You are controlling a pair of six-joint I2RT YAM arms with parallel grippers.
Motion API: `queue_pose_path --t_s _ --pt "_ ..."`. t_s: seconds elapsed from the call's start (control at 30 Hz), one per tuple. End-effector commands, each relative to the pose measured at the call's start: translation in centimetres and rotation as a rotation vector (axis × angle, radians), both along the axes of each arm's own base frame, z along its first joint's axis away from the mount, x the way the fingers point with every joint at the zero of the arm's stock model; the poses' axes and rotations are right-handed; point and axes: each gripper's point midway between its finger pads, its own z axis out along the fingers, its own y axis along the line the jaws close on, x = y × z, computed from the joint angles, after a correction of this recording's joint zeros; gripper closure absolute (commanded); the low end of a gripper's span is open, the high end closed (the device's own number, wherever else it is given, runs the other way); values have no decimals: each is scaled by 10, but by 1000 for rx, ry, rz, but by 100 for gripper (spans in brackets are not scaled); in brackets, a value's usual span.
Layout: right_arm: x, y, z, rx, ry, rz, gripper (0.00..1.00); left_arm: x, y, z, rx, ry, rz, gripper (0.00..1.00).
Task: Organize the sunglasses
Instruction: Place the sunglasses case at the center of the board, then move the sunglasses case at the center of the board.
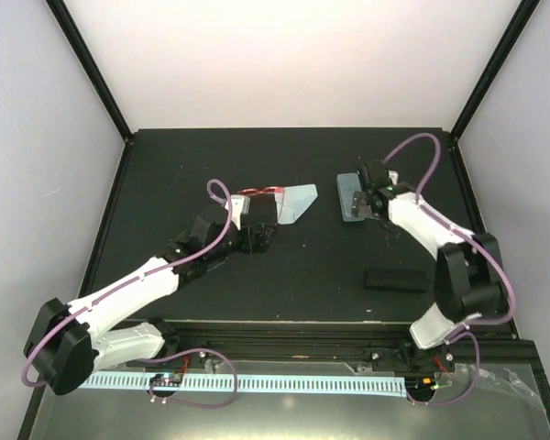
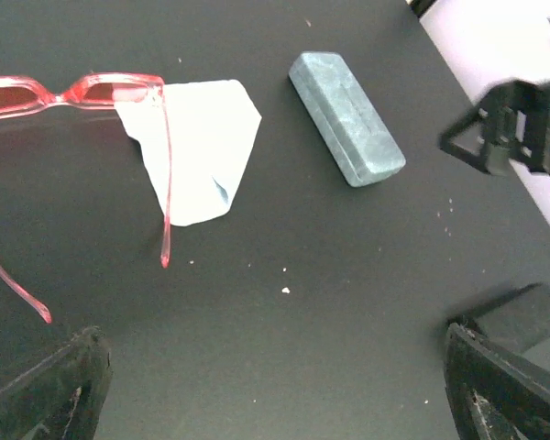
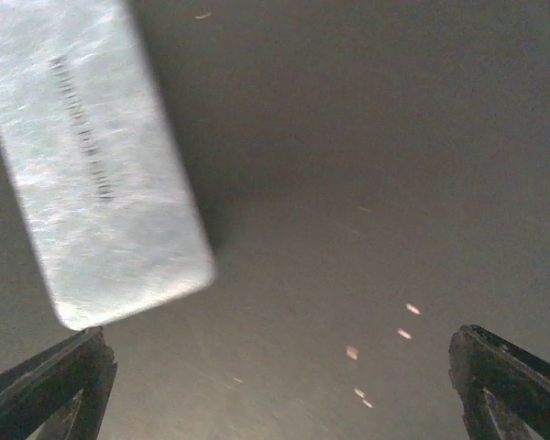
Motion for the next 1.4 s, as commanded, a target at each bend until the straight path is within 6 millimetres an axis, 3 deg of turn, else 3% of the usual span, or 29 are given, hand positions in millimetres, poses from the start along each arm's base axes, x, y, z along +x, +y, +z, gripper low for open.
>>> queue_pose_path --t_s 0.0,0.13,0.23,0.33,0.43,0.57,0.83,1.13,1.3,1.37 --pt "-50 -69 7 -79 -57 -347 0 3 14 14 28 -69 41 1" --pt "-97 -114 -14 -6 -35 -537 0 0 20 22 11 -119 48 1" --pt "-124 -132 -31 98 -22 -639 0 -3 19 28 -6 -152 31 1" --pt "-140 -134 -45 176 -15 -693 1 -4 18 30 -15 -157 24 1" --pt "-142 -106 -61 339 16 -654 7 -4 16 28 -18 -157 14 1" --pt "-150 -68 -71 530 68 -613 9 -1 15 25 -9 -157 16 1" --pt "-150 -8 -47 732 39 -517 11 4 10 13 11 -126 12 1" --pt "-152 82 -43 923 163 -306 11 6 3 -9 9 -40 11 1" --pt "-149 136 -26 946 184 -24 10 4 -1 -18 -19 1 -4 2" --pt "-152 145 -24 900 203 80 8 2 -4 -21 -41 16 -19 2"
